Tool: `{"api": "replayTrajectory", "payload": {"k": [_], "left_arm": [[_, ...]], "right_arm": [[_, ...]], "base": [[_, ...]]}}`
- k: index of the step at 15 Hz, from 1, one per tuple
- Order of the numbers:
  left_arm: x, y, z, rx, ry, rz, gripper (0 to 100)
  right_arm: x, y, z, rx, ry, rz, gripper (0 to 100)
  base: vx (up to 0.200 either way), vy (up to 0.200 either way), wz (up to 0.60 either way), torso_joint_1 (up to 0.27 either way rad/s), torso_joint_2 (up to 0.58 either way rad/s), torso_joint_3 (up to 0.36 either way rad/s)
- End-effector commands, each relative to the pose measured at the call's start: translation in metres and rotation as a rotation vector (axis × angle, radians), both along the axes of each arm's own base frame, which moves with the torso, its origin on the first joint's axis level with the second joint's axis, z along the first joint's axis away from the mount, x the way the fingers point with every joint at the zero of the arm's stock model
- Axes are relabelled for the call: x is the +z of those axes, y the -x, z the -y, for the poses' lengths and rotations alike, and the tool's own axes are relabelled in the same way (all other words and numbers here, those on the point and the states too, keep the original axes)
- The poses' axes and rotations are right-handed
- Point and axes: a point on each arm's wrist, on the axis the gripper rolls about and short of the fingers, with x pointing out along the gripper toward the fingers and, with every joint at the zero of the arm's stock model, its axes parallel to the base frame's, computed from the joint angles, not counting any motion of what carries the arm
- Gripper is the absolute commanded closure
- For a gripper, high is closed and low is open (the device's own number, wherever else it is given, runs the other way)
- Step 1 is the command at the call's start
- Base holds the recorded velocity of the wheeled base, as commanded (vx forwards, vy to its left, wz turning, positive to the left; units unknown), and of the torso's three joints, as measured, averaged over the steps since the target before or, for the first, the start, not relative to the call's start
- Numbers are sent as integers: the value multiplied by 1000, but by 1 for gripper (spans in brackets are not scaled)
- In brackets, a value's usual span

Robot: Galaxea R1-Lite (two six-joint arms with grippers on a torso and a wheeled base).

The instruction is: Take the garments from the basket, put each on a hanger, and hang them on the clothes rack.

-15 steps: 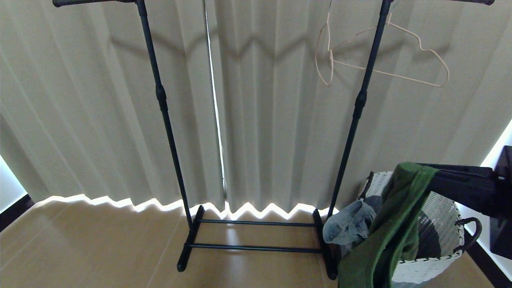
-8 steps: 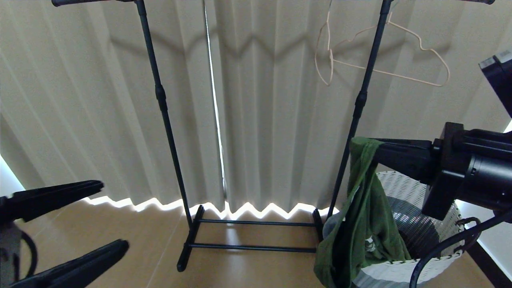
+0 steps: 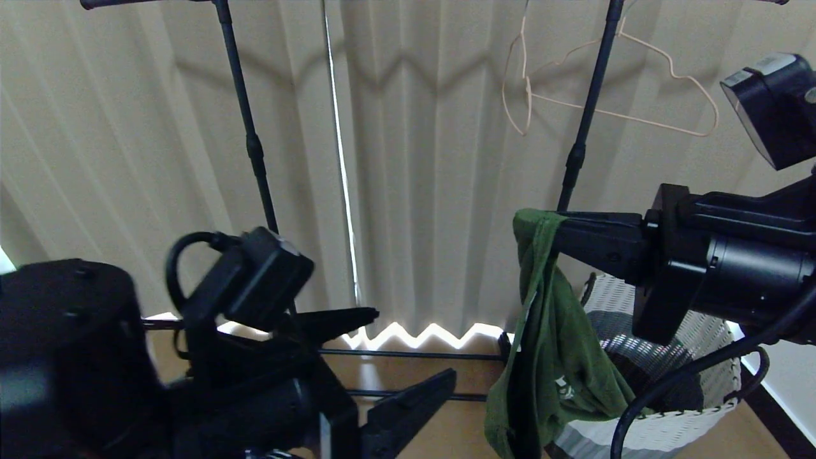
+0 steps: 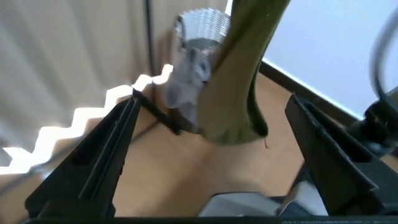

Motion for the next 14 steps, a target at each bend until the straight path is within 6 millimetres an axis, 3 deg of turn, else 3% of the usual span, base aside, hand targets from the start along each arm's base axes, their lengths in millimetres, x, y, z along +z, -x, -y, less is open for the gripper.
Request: {"api": "replayTrajectory", "payload": {"k": [1, 6, 8, 14], "left_arm": [[-35, -7, 42, -43, -68, -86, 0], [-65, -43, 73, 81, 26, -90, 0], [-80, -53, 72, 130, 13, -93, 0], [-95, -63, 63, 174, -32, -122, 0]], "right_arm": [[-2, -1, -7, 21, 2, -2, 100], [-3, -1, -11, 31, -7, 9, 100], [-2, 0, -10, 31, -9, 11, 100], [-3, 0, -9, 29, -7, 11, 100]], "base": [[0, 0, 0, 0, 0, 0], [0, 0, 0, 0, 0, 0], [0, 0, 0, 0, 0, 0], [0, 0, 0, 0, 0, 0]]}}
